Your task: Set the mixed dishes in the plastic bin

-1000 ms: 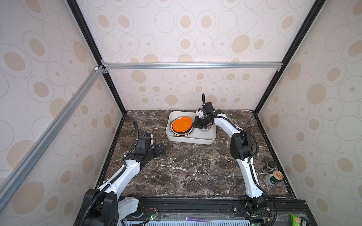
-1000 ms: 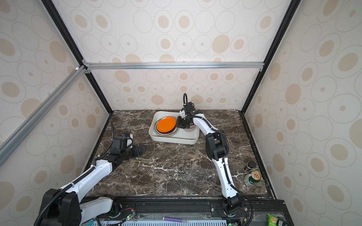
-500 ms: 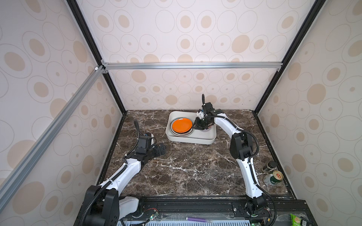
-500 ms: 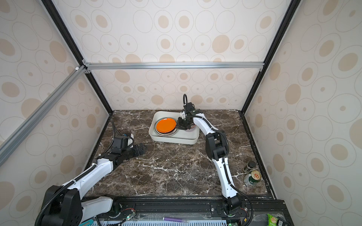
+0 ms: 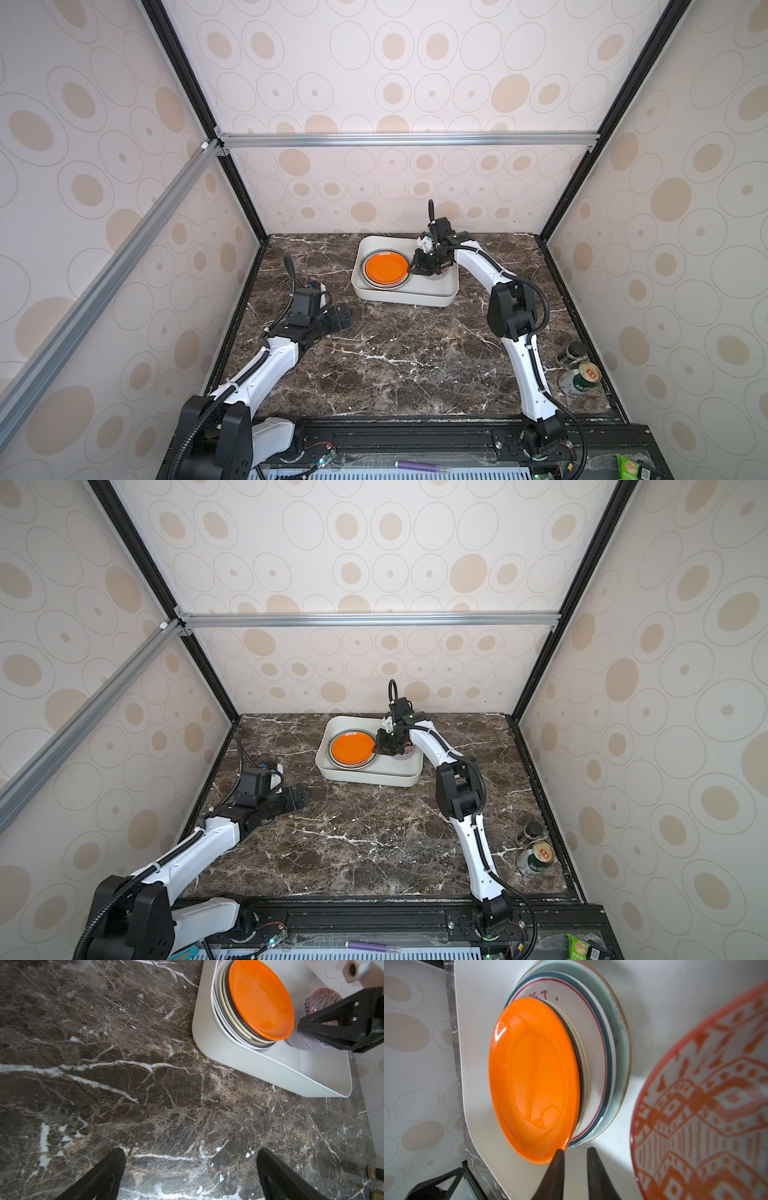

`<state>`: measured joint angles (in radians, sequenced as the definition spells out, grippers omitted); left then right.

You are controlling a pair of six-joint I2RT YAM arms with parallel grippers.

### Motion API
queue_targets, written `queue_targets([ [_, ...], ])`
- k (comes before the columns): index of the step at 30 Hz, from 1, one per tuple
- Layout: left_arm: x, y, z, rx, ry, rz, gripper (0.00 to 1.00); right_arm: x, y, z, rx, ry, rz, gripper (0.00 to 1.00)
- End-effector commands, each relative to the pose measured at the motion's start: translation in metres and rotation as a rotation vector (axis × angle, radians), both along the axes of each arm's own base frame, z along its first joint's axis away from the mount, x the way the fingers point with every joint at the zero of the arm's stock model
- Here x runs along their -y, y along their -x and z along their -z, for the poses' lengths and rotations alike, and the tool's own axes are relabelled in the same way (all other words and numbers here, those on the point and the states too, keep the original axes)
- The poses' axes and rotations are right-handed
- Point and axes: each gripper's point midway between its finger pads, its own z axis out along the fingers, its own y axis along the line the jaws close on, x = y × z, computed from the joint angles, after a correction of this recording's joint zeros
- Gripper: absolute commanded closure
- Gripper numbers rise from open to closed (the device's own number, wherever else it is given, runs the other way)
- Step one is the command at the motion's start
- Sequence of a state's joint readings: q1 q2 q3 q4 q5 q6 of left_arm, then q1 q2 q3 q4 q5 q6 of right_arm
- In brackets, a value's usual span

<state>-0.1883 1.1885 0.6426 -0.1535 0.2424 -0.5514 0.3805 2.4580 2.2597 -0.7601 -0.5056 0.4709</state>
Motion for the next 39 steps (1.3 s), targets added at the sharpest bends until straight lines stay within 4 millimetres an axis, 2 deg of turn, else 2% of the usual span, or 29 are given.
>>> queue_targets([
  [1,0.001,-0.007,-0.009,0.031,-0.013,0.011,0.01,-0.008,-0.01,-0.003,0.018,-0.031,0.001,0.8],
  [8,0.0,-0.008,-0.003,0.014,-0.022,0.01,0.01,-0.015,-0.019,0.004,0.014,-0.053,0.008,0.81],
  [18,0.0,-0.006,0.001,0.003,-0.026,0.011,0.01,-0.019,-0.019,0.009,0.0,-0.07,-0.001,0.82],
  [22,-0.001,-0.007,-0.003,0.01,-0.029,0.01,0.01,-0.017,-0.016,-0.011,0.035,-0.07,-0.018,0.79],
  [26,-0.003,-0.009,-0.007,0.026,-0.038,-0.002,0.01,-0.011,-0.009,-0.05,0.109,-0.059,-0.035,0.74],
  [30,-0.01,-0.01,-0.007,0.04,-0.059,-0.035,0.01,-0.004,0.012,-0.102,0.178,-0.068,-0.08,0.62],
  [33,-0.017,-0.017,-0.011,0.07,-0.081,-0.072,0.01,0.016,0.038,-0.116,0.21,-0.007,-0.079,0.51],
  [35,-0.014,-0.023,-0.016,0.094,-0.067,-0.075,0.01,0.035,0.06,-0.12,0.232,0.052,-0.075,0.5],
  [39,-0.004,-0.027,-0.018,0.105,-0.084,-0.053,0.01,0.082,0.117,-0.111,0.233,0.184,-0.04,0.46],
])
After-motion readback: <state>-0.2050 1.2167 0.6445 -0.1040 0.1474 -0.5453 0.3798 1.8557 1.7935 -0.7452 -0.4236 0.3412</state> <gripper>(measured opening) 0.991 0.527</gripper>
